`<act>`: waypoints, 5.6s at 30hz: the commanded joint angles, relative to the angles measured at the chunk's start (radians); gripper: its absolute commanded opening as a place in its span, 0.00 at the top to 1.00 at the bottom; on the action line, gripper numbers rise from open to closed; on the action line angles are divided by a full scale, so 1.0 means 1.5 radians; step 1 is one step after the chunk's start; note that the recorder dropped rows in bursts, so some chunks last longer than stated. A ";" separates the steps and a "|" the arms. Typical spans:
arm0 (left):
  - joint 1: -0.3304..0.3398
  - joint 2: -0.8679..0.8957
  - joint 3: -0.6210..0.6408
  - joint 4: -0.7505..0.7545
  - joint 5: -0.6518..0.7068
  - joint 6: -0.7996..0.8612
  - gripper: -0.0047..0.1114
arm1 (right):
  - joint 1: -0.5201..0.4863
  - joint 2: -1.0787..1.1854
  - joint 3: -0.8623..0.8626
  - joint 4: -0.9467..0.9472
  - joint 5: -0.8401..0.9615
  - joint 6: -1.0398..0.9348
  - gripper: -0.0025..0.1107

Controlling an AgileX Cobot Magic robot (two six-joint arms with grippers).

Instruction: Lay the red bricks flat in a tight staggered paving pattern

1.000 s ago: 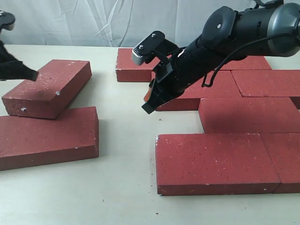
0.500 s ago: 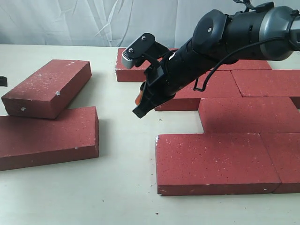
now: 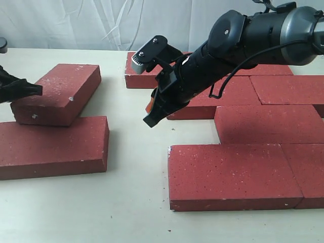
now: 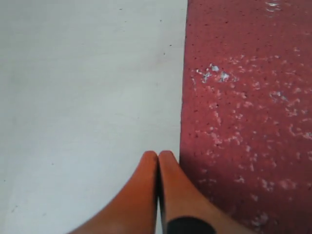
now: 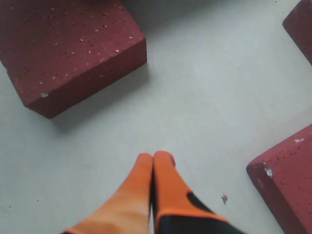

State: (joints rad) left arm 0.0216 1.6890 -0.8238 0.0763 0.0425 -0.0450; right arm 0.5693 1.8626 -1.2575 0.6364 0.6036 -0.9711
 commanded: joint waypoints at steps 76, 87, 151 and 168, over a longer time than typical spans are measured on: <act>0.157 -0.096 0.042 0.004 0.193 0.102 0.96 | 0.000 -0.003 -0.003 -0.013 0.012 -0.002 0.99; 0.110 0.015 0.066 -0.015 0.167 0.108 0.96 | 0.000 -0.003 -0.003 -0.015 0.025 -0.002 0.99; -0.056 0.022 0.063 -0.096 0.056 0.107 0.96 | 0.171 0.068 -0.050 -0.262 0.078 0.019 0.99; -0.064 0.022 0.063 -0.091 0.051 0.105 0.96 | 0.062 0.046 -0.049 -0.010 0.251 -0.150 0.99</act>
State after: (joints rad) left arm -0.0688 1.7168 -0.7279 -0.0557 0.1299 0.1188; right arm 0.6389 1.9172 -1.3283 0.5002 0.9596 -1.0709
